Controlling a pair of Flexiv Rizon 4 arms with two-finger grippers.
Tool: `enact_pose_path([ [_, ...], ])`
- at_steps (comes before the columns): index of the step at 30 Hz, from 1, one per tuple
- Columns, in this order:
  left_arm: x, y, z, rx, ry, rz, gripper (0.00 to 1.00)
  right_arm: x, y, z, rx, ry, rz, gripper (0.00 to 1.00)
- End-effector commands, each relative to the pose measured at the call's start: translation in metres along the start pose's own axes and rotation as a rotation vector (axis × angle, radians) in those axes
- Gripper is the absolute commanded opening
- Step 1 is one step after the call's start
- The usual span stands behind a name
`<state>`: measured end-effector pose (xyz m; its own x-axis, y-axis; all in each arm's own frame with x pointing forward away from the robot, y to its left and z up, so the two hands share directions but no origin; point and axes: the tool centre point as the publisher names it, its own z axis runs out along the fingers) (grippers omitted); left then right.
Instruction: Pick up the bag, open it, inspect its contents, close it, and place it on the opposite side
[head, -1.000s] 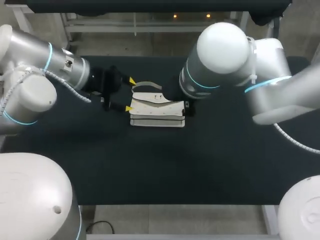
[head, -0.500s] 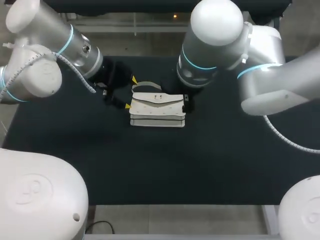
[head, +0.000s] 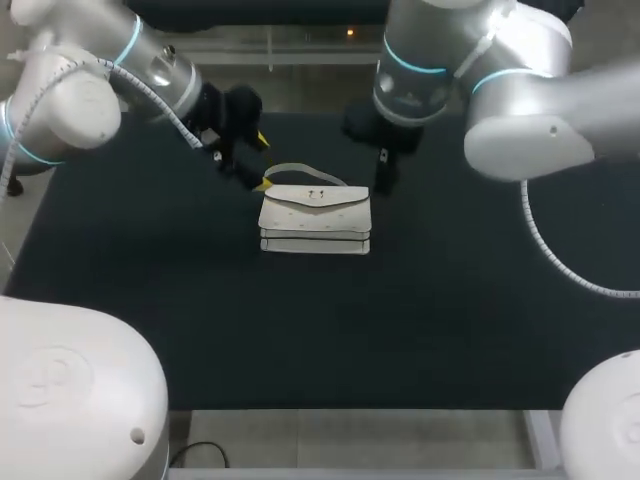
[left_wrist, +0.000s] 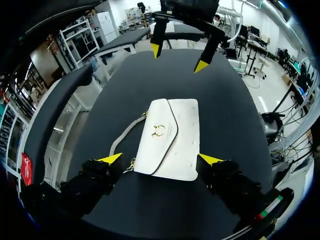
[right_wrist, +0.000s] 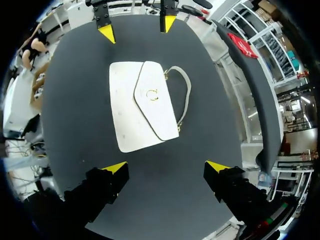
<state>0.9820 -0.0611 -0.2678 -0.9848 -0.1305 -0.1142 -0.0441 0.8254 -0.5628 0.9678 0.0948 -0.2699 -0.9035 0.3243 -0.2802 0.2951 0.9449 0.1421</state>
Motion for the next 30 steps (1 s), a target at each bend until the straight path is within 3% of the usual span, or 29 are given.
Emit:
enact_pose_path([
  [1, -0.002, -0.002, 0.001, -0.057, 0.224, -0.919, 1.00, 0.005, -0.010, -0.010, 0.034, 0.569, 0.759, 1.00],
  [15, -0.002, -0.002, 0.001, -0.057, 0.224, -0.919, 1.00, 0.005, -0.010, -0.010, 0.034, 0.569, 0.759, 1.00],
  [16, -0.002, -0.002, 0.001, -0.057, 0.224, -0.919, 1.00, 0.005, -0.007, -0.008, 0.015, 0.563, 0.817, 1.00],
  [18, -0.001, -0.007, 0.003, -0.001, 0.214, -1.094, 1.00, 0.005, -0.006, -0.007, -0.038, 0.680, 0.909, 1.00],
  [21, 0.003, -0.005, 0.001, 0.023, 0.225, -1.315, 1.00, 0.007, -0.013, -0.005, -0.105, 0.762, 1.020, 1.00],
  [30, 0.017, 0.007, -0.009, 0.185, 0.219, -1.645, 1.00, 0.007, -0.038, 0.003, -0.248, 0.909, 1.316, 1.00],
])
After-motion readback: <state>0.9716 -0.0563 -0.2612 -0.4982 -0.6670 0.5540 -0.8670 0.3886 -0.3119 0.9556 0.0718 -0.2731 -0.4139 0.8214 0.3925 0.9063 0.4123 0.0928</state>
